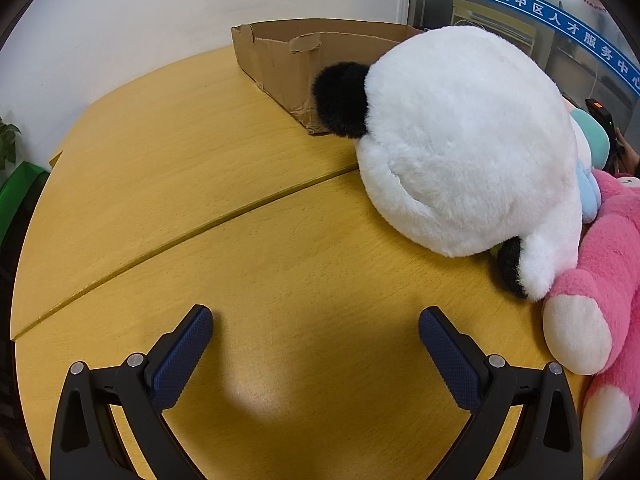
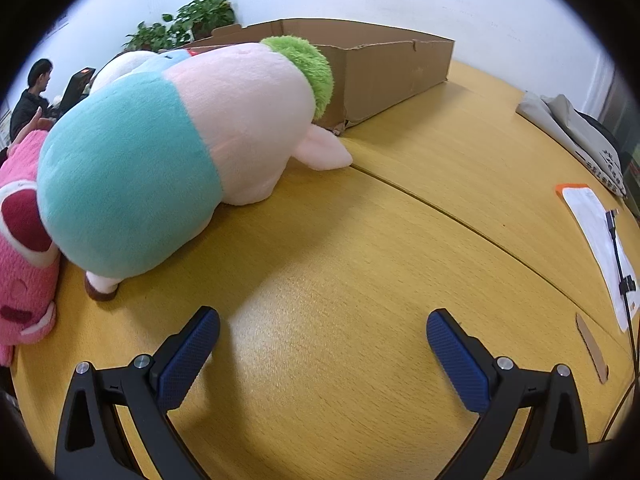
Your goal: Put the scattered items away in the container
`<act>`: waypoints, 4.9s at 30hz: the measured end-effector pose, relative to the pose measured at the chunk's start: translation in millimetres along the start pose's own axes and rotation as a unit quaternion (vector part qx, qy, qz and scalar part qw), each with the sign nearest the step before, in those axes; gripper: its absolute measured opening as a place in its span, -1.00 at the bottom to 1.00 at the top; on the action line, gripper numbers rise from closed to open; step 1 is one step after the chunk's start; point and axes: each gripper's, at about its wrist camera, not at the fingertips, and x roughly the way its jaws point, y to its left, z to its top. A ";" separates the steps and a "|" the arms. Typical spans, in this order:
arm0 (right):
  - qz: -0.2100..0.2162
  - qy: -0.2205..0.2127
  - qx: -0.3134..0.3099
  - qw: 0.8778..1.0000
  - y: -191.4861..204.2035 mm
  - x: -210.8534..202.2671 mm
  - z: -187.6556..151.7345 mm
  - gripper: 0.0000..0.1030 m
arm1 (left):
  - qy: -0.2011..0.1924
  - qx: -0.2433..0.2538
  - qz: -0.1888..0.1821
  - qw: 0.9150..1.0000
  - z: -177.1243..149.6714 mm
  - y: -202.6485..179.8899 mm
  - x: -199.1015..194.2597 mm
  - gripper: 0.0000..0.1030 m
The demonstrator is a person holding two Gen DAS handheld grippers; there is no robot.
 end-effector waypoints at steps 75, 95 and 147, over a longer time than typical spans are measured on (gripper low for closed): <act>-0.188 -0.115 0.175 0.959 289.5 -127.0 -0.7 0.99 | -0.101 -0.149 0.058 0.982 15.4 -285.4 -119.7 1.00; -0.184 -0.107 0.183 0.960 283.0 -116.3 1.5 0.99 | -0.103 -0.154 0.040 0.982 13.9 -275.9 -117.1 1.00; 0.054 -0.121 0.269 0.954 230.9 -65.4 -24.0 0.66 | -0.045 -0.183 -0.146 0.971 3.9 -221.6 -79.4 0.37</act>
